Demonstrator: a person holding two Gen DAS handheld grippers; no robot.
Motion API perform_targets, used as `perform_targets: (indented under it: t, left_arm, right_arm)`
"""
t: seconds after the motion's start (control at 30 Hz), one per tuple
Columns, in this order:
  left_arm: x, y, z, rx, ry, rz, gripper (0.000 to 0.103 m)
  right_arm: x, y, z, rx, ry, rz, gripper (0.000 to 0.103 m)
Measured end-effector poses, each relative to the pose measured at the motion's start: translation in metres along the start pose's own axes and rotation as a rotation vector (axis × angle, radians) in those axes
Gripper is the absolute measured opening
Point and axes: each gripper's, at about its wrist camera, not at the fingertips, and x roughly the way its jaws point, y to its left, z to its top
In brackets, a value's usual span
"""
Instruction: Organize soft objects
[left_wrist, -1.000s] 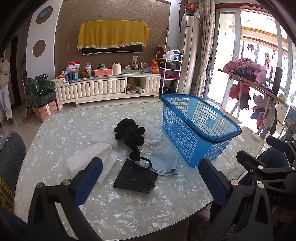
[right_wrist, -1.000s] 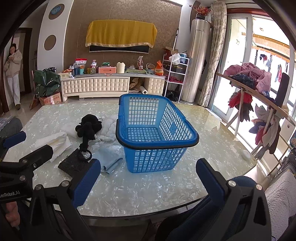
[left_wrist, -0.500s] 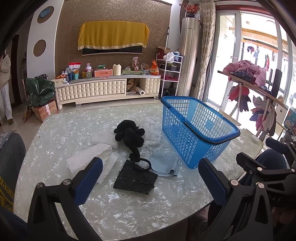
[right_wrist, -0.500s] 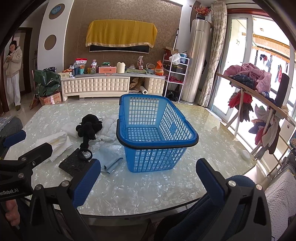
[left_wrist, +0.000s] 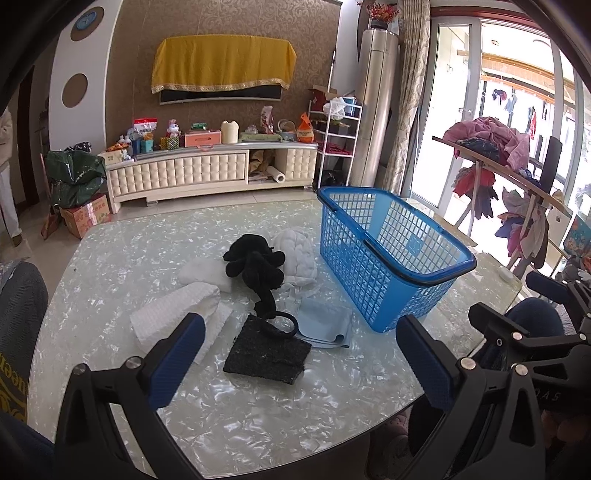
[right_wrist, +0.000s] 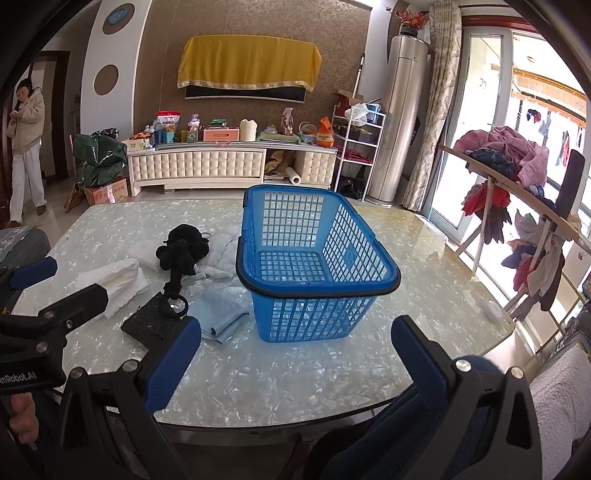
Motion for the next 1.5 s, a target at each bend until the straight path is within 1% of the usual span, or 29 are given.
perform_targets:
  t: [0.1,0.27,0.43,0.67,0.77,0.97,1.07,1.2,1.33,1.43,1.5]
  left_arm:
    - [0.002,0.003,0.004,-0.003,0.016,-0.01,0.103]
    - [0.009,0.01,0.013,-0.006,0.067,-0.021,0.103]
    - [0.019,0.023,0.026,0.004,0.118,-0.014,0.103]
    - [0.038,0.055,0.042,0.012,0.214,-0.01,0.103]
    - [0.046,0.071,0.046,0.014,0.259,-0.02,0.103]
    - [0.068,0.102,0.05,0.038,0.345,-0.013,0.103]
    - [0.082,0.117,0.048,0.05,0.389,-0.013,0.103]
    - [0.101,0.134,0.042,0.066,0.448,-0.029,0.103]
    - [0.116,0.144,0.039,0.126,0.483,-0.031,0.103]
    - [0.126,0.149,0.038,0.183,0.491,-0.026,0.103]
    - [0.132,0.152,0.038,0.218,0.492,-0.051,0.103]
  right_arm:
    - [0.003,-0.004,0.008,-0.001,0.023,0.028,0.103]
    - [0.011,-0.009,0.02,-0.024,0.053,0.058,0.103]
    - [0.024,-0.011,0.033,-0.034,0.102,0.103,0.103]
    - [0.048,-0.008,0.053,-0.055,0.189,0.175,0.103]
    - [0.059,-0.002,0.063,-0.067,0.224,0.206,0.103]
    - [0.074,0.023,0.077,-0.142,0.25,0.257,0.103]
    - [0.084,0.038,0.084,-0.178,0.271,0.295,0.097]
    - [0.095,0.065,0.088,-0.238,0.299,0.342,0.095]
    - [0.105,0.093,0.087,-0.318,0.325,0.38,0.095]
    - [0.121,0.111,0.083,-0.374,0.374,0.395,0.095]
    - [0.131,0.118,0.078,-0.405,0.411,0.4,0.095]
